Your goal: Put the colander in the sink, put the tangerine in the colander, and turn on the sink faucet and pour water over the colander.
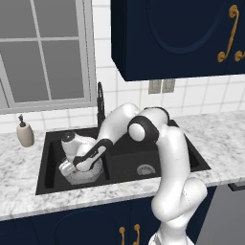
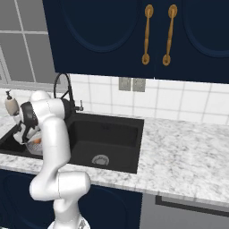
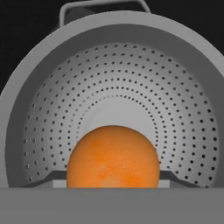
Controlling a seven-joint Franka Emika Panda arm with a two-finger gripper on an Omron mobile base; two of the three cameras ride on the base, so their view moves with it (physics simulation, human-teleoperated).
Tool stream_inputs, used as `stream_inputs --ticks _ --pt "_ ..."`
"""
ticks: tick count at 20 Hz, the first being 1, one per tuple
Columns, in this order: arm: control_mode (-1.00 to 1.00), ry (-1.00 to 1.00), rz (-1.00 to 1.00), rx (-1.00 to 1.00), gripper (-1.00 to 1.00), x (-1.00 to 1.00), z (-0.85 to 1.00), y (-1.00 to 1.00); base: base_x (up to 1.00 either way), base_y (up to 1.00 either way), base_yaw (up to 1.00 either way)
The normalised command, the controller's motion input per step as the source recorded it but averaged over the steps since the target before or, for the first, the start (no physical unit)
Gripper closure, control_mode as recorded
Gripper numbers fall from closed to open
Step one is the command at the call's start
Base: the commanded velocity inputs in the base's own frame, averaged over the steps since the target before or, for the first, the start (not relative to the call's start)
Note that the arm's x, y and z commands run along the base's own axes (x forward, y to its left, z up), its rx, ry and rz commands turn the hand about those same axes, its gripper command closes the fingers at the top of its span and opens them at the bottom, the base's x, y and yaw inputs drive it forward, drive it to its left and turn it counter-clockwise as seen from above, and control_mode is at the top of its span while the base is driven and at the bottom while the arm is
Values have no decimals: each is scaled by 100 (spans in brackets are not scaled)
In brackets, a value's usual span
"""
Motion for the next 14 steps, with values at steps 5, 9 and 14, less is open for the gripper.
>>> stream_inputs --ticks 5,9,14 --pt "-100 0 0 0 100 -1 -25 0 0 0 0" --pt "-100 0 0 0 100 -3 -5 0 0 0 0" --pt "-100 0 0 0 -100 0 0 0 0 0 0"
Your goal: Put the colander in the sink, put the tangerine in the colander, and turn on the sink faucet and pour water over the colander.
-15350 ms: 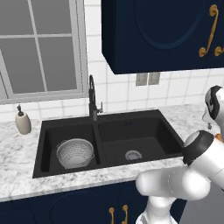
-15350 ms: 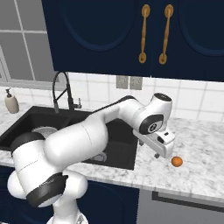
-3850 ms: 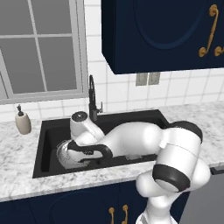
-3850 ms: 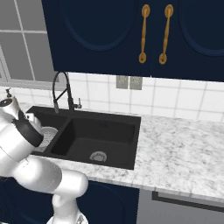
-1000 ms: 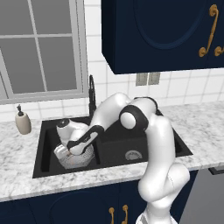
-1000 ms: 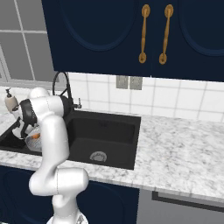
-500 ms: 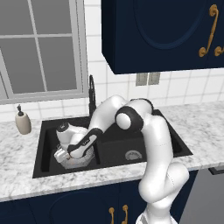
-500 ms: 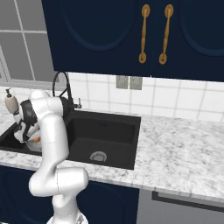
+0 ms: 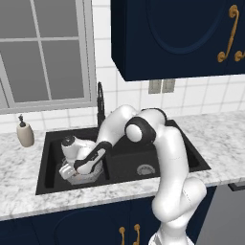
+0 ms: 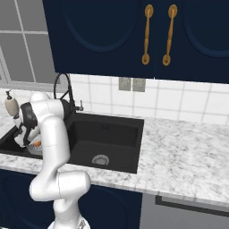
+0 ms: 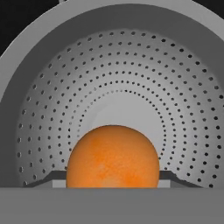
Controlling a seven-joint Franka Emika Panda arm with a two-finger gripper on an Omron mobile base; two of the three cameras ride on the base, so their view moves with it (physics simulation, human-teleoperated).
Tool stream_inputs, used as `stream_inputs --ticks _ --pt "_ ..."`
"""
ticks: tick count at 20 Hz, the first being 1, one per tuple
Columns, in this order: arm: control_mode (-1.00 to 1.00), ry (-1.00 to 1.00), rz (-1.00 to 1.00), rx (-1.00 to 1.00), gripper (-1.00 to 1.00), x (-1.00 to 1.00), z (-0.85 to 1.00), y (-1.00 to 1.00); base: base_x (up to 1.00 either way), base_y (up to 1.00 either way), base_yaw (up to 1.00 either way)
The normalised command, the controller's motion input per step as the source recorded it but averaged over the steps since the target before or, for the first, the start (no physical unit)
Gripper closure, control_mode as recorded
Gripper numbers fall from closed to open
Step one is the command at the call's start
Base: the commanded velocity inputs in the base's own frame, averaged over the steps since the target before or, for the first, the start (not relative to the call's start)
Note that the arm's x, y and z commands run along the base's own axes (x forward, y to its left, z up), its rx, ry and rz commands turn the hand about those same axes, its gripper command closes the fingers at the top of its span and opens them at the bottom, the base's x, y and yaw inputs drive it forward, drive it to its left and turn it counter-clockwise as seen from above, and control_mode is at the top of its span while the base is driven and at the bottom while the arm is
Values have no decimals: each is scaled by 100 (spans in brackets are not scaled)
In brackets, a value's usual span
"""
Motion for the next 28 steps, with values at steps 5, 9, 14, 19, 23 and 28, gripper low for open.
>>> stream_inputs --ticks 5,9,14,19,23,28 --pt "-100 0 0 0 -100 0 0 0 0 0 0" --pt "-100 0 0 0 -100 0 3 0 0 0 0" --pt "-100 0 0 1 -100 -15 41 -4 0 0 0" --pt "-100 -4 0 11 -100 -62 75 -35 0 0 0" --pt "-100 -8 0 17 -100 -66 75 -46 0 0 0" --pt "-100 -4 0 16 -100 -55 91 -30 0 0 0"
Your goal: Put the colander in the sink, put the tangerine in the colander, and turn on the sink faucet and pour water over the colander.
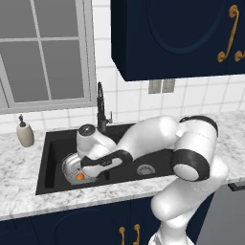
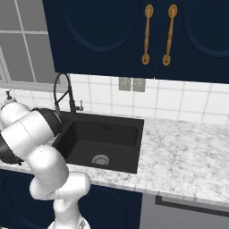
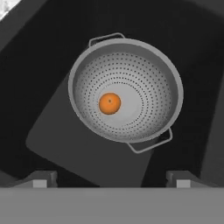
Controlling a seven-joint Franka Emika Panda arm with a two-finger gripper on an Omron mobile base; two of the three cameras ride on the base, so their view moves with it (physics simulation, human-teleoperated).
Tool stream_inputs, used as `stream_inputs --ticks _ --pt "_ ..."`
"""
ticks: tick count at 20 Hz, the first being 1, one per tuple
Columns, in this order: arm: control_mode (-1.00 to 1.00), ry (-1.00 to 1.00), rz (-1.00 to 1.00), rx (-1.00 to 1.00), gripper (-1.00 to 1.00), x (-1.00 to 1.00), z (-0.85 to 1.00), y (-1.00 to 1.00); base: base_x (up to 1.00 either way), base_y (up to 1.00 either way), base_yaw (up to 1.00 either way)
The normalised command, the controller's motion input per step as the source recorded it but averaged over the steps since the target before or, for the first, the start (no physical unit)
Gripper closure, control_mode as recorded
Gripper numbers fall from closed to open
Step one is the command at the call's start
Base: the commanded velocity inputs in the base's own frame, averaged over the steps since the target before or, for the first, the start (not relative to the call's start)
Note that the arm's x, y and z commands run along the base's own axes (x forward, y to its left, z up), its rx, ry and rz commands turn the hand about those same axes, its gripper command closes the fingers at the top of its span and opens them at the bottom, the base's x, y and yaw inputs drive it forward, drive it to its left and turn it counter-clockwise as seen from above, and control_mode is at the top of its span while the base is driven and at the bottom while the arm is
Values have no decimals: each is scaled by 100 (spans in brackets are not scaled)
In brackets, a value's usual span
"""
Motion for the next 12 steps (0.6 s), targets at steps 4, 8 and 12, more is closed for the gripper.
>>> stream_inputs --ticks 4,8,12 --pt "-100 0 0 8 -100 -49 100 -4 0 0 0" --pt "-100 0 0 0 -100 -38 100 -2 0 0 0" --pt "-100 -2 0 2 -100 -40 100 -8 0 0 0"
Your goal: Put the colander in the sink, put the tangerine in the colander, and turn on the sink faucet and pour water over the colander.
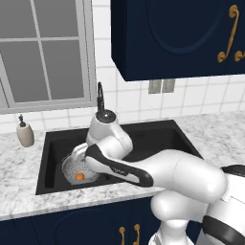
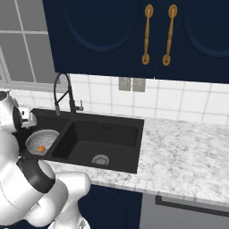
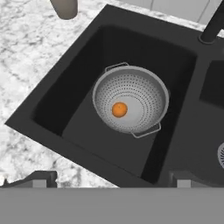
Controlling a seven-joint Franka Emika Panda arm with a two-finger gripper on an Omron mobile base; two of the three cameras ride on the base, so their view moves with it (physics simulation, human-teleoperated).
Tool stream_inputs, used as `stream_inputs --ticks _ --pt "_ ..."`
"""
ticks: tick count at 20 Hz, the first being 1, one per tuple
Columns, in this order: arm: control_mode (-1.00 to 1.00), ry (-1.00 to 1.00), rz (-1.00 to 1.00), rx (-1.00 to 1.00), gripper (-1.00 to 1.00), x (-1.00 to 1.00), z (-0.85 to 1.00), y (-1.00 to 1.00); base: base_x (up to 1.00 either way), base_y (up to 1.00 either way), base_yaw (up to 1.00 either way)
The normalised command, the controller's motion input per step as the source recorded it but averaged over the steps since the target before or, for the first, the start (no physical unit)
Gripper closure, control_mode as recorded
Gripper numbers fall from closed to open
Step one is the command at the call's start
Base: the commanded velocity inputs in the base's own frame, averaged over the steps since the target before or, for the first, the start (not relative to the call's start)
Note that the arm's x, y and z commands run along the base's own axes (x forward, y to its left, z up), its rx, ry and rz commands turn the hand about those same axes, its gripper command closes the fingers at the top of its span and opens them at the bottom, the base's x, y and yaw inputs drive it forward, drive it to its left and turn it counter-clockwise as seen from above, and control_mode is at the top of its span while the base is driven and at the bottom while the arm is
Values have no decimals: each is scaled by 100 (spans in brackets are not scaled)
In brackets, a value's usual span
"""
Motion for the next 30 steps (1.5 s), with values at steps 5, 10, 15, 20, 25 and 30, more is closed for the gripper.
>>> stream_inputs --ticks 5,10,15,20,25,30 --pt "-100 0 0 0 -100 -8 98 -24 0 0 0" --pt "-100 0 -1 3 -100 2 66 -52 0 0 0" --pt "-100 0 0 14 -100 30 11 -72 0 0 0" --pt "-100 -3 0 13 -100 37 0 -57 0 0 0" --pt "-100 0 0 1 -100 74 -9 -2 0 0 0" --pt "-100 0 0 0 -100 60 -20 9 0 0 0"
